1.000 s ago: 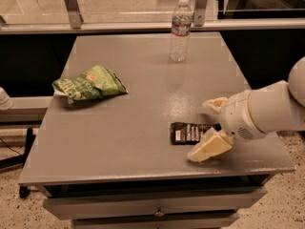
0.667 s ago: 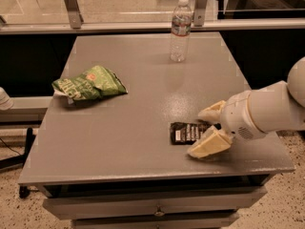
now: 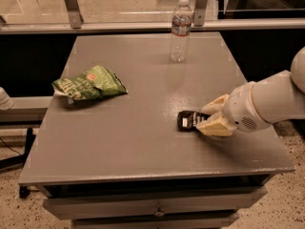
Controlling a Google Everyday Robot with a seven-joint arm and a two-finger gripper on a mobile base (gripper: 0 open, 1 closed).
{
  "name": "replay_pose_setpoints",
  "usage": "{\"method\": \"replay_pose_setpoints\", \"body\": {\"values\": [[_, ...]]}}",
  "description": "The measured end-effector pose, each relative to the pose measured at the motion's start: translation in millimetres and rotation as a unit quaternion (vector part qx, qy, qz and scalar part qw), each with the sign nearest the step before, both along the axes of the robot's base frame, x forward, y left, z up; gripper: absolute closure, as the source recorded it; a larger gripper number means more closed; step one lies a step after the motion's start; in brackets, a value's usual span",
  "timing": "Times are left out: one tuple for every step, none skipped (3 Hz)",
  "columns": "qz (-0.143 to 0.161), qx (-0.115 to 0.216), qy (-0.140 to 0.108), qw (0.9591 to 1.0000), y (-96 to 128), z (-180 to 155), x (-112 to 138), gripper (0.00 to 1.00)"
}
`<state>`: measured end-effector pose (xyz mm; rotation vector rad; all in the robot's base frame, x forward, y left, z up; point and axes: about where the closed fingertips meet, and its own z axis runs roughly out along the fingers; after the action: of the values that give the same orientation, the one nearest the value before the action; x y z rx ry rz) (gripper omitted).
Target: Pick rxbar chocolate
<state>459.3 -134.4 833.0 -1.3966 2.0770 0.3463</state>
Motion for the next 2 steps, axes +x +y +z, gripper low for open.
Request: {"method": "replay_pose_setpoints", "body": {"values": [[-0.006,0.004,0.002,1.0000,-1.7,13.8,6.9,1.00],[-0.017,0.027,0.003,0.9995,-2.4,39.6,15.5,1.00]]}}
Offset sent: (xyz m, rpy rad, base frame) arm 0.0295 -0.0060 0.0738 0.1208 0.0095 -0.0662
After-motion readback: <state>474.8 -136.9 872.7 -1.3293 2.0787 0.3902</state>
